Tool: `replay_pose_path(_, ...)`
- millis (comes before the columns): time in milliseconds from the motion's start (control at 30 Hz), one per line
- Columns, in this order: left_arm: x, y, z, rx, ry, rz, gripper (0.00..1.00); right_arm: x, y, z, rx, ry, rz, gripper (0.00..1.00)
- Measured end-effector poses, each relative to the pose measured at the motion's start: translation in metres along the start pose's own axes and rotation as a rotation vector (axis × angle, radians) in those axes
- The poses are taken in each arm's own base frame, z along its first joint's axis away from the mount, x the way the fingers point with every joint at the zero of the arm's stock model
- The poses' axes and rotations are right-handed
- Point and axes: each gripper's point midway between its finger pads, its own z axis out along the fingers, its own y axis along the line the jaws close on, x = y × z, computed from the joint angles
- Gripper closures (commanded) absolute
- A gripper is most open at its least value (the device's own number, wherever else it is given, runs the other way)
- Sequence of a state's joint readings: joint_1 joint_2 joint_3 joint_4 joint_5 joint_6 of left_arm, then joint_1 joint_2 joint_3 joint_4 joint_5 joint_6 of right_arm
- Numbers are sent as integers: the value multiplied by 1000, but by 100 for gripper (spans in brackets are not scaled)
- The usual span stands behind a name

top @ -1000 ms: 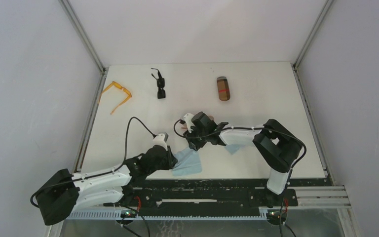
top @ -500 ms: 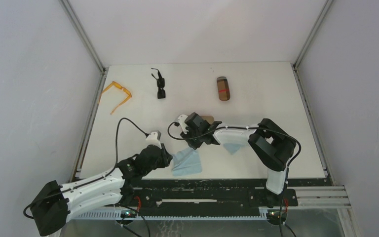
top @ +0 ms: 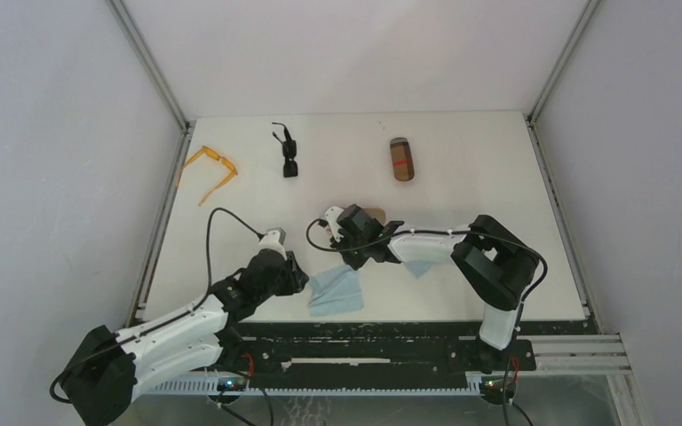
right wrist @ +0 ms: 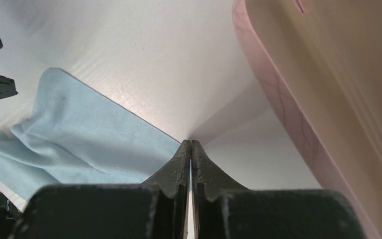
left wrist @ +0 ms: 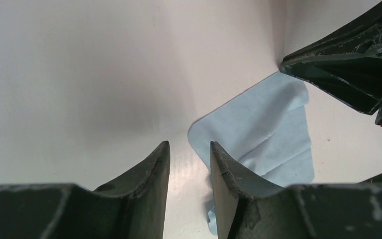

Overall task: Organize the sunglasses
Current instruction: Fold the glasses cleaning cloth at the center of the board.

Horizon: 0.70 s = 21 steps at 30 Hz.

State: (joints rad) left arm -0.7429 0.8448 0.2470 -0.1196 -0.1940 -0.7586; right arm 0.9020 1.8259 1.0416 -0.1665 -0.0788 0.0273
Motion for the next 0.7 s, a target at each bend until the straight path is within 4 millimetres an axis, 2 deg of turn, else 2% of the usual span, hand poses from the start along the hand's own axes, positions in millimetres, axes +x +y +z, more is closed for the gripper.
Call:
replay_pose_path(333,-14,-23,9,42,55,43,52,13,-15,-11,58,7,81,100)
replay_pose_path(567,-23,-30,22,17,109,108,58,18,-21,-15,85,7,121,100)
replay_pose_path(700,-22,-33,27,25,140,142,59,18,-23,-16,92,8,132,100)
